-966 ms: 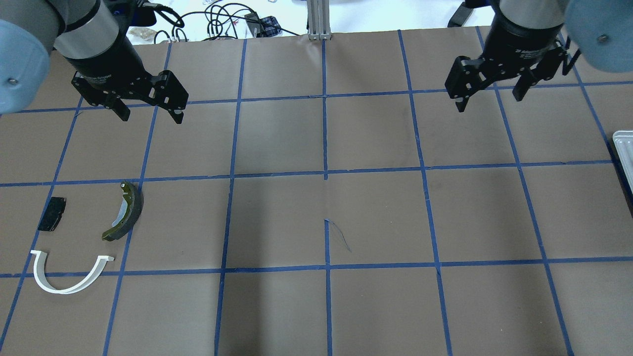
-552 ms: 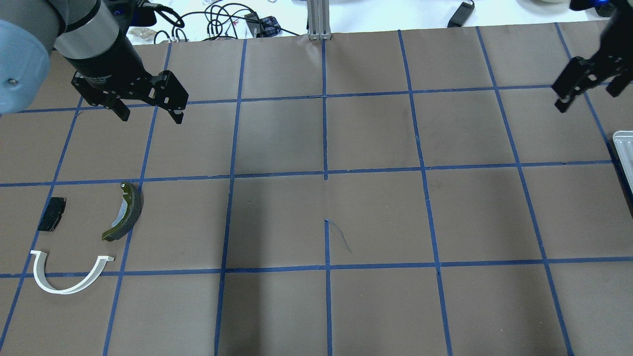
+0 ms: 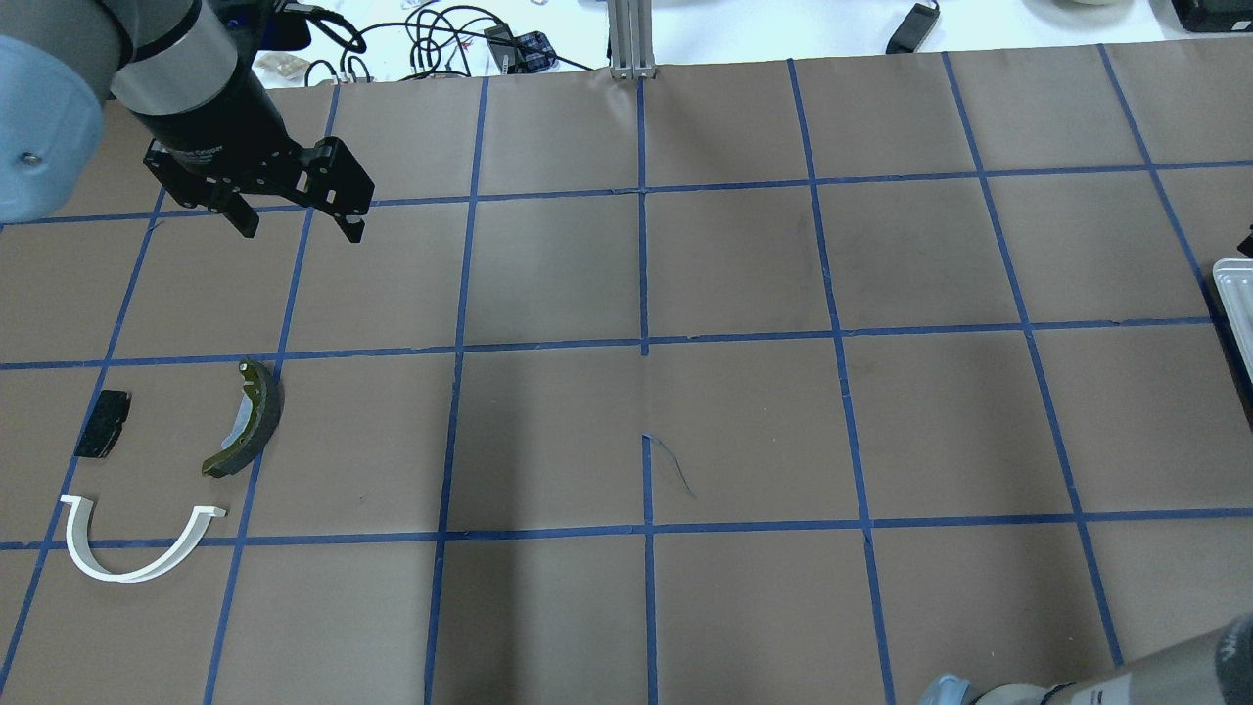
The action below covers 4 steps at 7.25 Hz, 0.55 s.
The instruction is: Place bearing gear from tray to pile
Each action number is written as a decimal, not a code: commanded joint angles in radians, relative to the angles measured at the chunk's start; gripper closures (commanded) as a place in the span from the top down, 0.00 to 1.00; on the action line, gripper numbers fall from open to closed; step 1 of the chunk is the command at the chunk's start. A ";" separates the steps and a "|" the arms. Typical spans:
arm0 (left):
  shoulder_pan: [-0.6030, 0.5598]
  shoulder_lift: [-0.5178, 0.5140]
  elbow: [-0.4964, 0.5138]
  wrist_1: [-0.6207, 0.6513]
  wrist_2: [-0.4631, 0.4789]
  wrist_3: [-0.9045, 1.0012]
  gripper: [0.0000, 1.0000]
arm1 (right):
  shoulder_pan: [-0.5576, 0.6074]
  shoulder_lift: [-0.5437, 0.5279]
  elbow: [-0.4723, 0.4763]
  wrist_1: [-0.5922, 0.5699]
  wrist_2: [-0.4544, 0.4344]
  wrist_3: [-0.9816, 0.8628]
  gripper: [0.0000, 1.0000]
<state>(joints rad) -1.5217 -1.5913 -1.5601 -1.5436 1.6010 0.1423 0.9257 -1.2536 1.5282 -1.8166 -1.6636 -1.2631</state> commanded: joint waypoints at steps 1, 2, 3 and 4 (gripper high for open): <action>0.000 -0.001 0.000 0.000 -0.001 0.000 1.00 | -0.054 0.083 0.001 -0.073 -0.007 -0.254 1.00; 0.000 0.002 0.000 0.000 0.000 0.000 1.00 | -0.083 0.118 0.006 -0.075 -0.008 -0.450 1.00; 0.000 0.004 0.000 0.000 0.000 0.000 1.00 | -0.091 0.153 0.010 -0.145 -0.011 -0.528 1.00; 0.001 0.001 0.000 0.005 0.004 0.003 1.00 | -0.091 0.193 0.027 -0.212 -0.015 -0.659 1.00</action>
<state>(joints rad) -1.5214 -1.5895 -1.5600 -1.5421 1.6021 0.1434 0.8411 -1.1069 1.5406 -1.9545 -1.6746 -1.7722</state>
